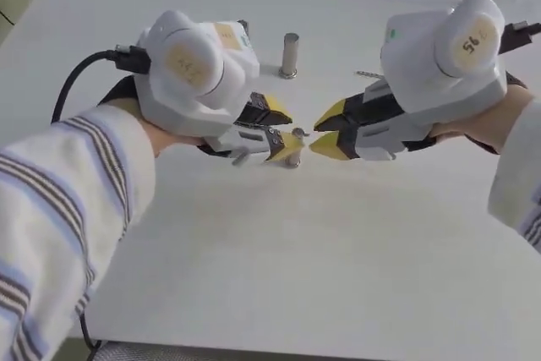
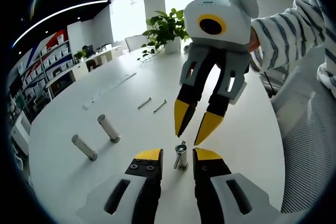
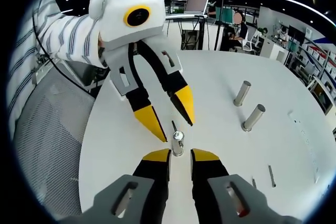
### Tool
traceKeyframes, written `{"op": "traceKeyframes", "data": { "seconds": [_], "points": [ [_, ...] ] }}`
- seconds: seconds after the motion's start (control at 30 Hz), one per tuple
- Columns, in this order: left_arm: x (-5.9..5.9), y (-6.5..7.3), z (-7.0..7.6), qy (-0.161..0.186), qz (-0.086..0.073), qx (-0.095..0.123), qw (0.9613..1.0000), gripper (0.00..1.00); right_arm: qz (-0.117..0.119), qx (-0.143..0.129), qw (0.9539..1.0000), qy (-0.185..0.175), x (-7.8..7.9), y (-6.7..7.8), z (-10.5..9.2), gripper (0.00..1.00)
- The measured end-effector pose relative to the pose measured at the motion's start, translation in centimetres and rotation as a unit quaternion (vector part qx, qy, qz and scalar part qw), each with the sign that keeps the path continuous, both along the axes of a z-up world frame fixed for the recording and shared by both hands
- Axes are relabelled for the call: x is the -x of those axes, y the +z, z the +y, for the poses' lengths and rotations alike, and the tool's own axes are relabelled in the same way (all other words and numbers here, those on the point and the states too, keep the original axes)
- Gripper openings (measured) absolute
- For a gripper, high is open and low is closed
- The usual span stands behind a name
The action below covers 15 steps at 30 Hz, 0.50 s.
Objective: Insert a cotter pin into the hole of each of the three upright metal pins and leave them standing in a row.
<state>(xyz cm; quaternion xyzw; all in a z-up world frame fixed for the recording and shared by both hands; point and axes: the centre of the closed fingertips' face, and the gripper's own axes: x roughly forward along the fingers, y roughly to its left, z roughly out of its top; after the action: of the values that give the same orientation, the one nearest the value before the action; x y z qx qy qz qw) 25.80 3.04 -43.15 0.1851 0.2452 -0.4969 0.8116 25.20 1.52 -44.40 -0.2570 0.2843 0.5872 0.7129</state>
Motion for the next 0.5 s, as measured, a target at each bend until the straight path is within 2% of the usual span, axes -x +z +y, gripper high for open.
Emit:
{"op": "traceKeyframes", "data": {
  "seconds": [0.03,0.1,0.13,0.17,0.23,0.3,0.4,0.5],
  "points": [
    [0.1,0.2,0.1,0.001,-0.003,0.004,1.0,0.29,0.001,-0.002,1.0,-0.002,0.0,0.0,0.0,0.11],
    [0.0,0.5,0.3,0.011,-0.012,0.026,0.9995,0.42,0.003,-0.006,1.0,-0.005,0.1,-0.1,0.1,0.12],
    [0.3,0.7,0.3,0.012,-0.012,0.037,0.9992,0.49,0.005,-0.008,0.9999,-0.006,0.2,-0.1,0.2,0.12],
    [0.8,0.9,0.4,0.011,-0.005,0.047,0.9988,0.56,0.006,-0.009,0.9999,-0.006,0.3,-0.2,0.2,0.12],
    [1.4,0.8,0.8,0.015,-0.004,0.051,0.9986,0.65,0.011,-0.013,0.9998,-0.008,0.4,-0.3,0.4,0.13],
    [1.9,0.6,1.2,0.017,0.003,0.053,0.9985,0.69,0.015,-0.016,0.9997,-0.009,0.7,-0.3,0.7,0.13],
    [2.5,0.3,1.8,0.03,0.01,0.049,0.9983,0.7,0.018,-0.017,0.9997,-0.009,0.8,-0.4,1.1,0.14],
    [2.7,0.5,2.1,0.046,0.015,0.06,0.9971,0.7,0.018,-0.013,0.9997,-0.007,0.8,-0.6,1.6,0.14]
  ]
}}
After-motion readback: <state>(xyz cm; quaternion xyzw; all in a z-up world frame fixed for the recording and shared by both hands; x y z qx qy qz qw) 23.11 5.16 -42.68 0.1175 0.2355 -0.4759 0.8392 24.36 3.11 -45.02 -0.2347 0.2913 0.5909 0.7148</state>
